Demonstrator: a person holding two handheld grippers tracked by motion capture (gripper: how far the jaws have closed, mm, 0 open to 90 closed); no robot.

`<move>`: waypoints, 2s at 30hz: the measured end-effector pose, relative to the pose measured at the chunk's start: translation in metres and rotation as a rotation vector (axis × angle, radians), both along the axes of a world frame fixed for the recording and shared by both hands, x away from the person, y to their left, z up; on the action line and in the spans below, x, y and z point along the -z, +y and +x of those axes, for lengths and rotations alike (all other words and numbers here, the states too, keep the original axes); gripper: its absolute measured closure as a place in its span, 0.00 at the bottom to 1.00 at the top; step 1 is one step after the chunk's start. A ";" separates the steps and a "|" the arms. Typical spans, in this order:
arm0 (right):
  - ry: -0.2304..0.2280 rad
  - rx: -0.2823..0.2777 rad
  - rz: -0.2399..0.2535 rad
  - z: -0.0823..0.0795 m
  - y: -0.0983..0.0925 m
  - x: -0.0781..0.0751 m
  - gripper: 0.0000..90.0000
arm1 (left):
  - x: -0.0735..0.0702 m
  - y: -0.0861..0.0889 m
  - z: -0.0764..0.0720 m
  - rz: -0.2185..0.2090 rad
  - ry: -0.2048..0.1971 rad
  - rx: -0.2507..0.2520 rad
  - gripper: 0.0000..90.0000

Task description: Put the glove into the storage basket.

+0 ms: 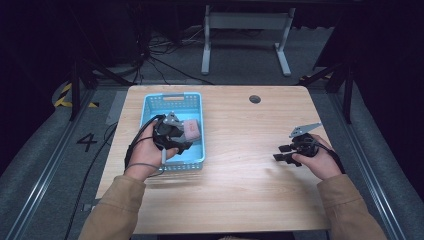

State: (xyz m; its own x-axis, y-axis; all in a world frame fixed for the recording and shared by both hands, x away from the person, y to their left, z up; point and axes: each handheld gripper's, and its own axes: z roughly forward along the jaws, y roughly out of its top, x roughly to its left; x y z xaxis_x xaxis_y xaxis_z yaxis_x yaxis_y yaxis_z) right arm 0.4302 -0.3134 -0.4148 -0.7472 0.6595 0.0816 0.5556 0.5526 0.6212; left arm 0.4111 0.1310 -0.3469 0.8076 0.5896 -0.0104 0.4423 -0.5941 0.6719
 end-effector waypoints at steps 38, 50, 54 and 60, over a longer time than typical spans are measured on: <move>0.015 -0.013 -0.006 -0.004 0.000 0.004 0.56 | 0.063 0.013 -0.085 -0.101 0.126 0.069 0.46; 0.021 -0.019 -0.025 -0.003 0.002 0.011 0.56 | 0.101 0.020 -0.082 -0.113 0.076 0.023 0.46; 0.018 -0.027 -0.033 -0.003 0.005 0.016 0.56 | 0.110 0.022 -0.079 -0.116 0.081 0.000 0.46; 0.009 -0.036 -0.055 -0.001 0.009 0.024 0.56 | 0.121 0.014 -0.078 -0.130 0.036 -0.016 0.47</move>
